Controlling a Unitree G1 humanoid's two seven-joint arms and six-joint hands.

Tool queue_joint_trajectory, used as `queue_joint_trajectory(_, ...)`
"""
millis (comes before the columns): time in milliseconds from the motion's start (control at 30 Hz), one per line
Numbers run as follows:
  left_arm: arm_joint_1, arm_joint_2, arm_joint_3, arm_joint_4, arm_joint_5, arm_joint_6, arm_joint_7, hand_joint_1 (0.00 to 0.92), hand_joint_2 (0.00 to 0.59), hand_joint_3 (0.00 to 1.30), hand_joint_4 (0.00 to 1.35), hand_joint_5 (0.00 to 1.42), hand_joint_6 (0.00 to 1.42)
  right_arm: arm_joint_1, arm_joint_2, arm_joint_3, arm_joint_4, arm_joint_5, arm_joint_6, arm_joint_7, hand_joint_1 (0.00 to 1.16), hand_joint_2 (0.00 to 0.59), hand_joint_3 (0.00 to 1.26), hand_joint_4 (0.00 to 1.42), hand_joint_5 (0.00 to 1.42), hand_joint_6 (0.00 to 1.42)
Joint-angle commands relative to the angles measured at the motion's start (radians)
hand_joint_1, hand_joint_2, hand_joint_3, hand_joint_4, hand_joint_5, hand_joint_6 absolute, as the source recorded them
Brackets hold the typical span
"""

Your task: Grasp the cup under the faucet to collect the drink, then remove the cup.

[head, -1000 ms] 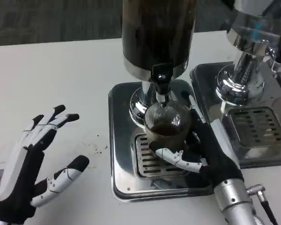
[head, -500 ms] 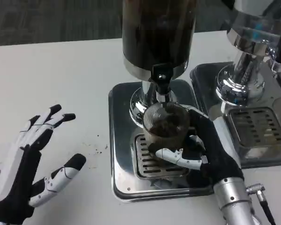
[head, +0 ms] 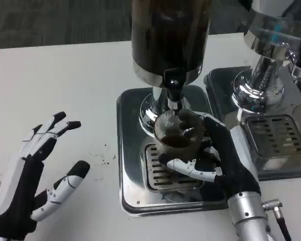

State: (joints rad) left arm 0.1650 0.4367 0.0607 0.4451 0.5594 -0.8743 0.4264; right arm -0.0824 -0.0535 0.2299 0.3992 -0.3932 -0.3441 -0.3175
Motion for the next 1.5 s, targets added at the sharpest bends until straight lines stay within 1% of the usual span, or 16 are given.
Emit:
queue_joint_trajectory(33, -0.007, 0.018, -0.012, 0.015, -0.012, 0.007, -0.016, 0.000, 0.208, 0.28, 0.10, 0.23, 0.09, -0.009, -0.004, -0.003, 0.007, -0.021, -0.031, -0.027, 1.06, 0.144, 0.56, 0.62, 0.59, 0.73)
queue_joint_trajectory(267, -0.015, 0.015, -0.021, 0.025, -0.018, 0.004, -0.028, 0.000, 0.209, 0.29, 0.11, 0.23, 0.09, 0.004, -0.007, -0.011, -0.015, -0.033, -0.039, -0.051, 1.06, 0.129, 0.57, 0.64, 0.68, 0.81)
queue_joint_trajectory(600, -0.026, 0.016, -0.034, 0.039, -0.022, 0.003, -0.031, 0.000, 0.208, 0.29, 0.11, 0.23, 0.09, 0.026, -0.005, -0.021, -0.039, -0.047, -0.051, -0.076, 1.06, 0.126, 0.57, 0.65, 0.71, 0.86)
queue_joint_trajectory(700, -0.032, 0.019, -0.042, 0.043, -0.027, 0.004, -0.043, 0.000, 0.207, 0.29, 0.11, 0.23, 0.09, 0.046, -0.001, -0.029, -0.069, -0.045, -0.041, -0.076, 1.06, 0.126, 0.57, 0.66, 0.71, 0.86)
queue_joint_trajectory(967, -0.048, 0.019, -0.060, 0.058, -0.040, 0.001, -0.069, 0.000, 0.202, 0.30, 0.11, 0.23, 0.09, 0.092, -0.002, -0.048, -0.134, -0.028, -0.021, -0.050, 1.06, 0.126, 0.59, 0.69, 0.71, 0.87)
queue_joint_trajectory(1133, -0.051, 0.017, -0.070, 0.063, -0.040, 0.001, -0.069, 0.000, 0.202, 0.30, 0.10, 0.23, 0.09, 0.120, -0.006, -0.049, -0.171, -0.030, -0.021, -0.033, 1.06, 0.126, 0.59, 0.69, 0.72, 0.87)
queue_joint_trajectory(1233, -0.049, 0.021, -0.073, 0.058, -0.042, 0.001, -0.067, 0.000, 0.201, 0.30, 0.10, 0.23, 0.09, 0.148, -0.001, -0.051, -0.223, -0.017, -0.001, -0.005, 1.06, 0.126, 0.59, 0.69, 0.72, 0.88)
queue_joint_trajectory(1333, -0.048, 0.026, -0.072, 0.056, -0.048, 0.002, -0.070, 0.000, 0.201, 0.31, 0.09, 0.23, 0.09, 0.173, -0.005, -0.047, -0.276, -0.023, 0.017, 0.021, 1.06, 0.126, 0.59, 0.69, 0.72, 0.88)
queue_joint_trajectory(1500, -0.049, 0.035, -0.072, 0.055, -0.054, 0.002, -0.079, 0.000, 0.201, 0.32, 0.08, 0.22, 0.09, 0.205, -0.010, -0.041, -0.317, -0.021, 0.022, 0.057, 1.06, 0.129, 0.59, 0.69, 0.72, 0.88)
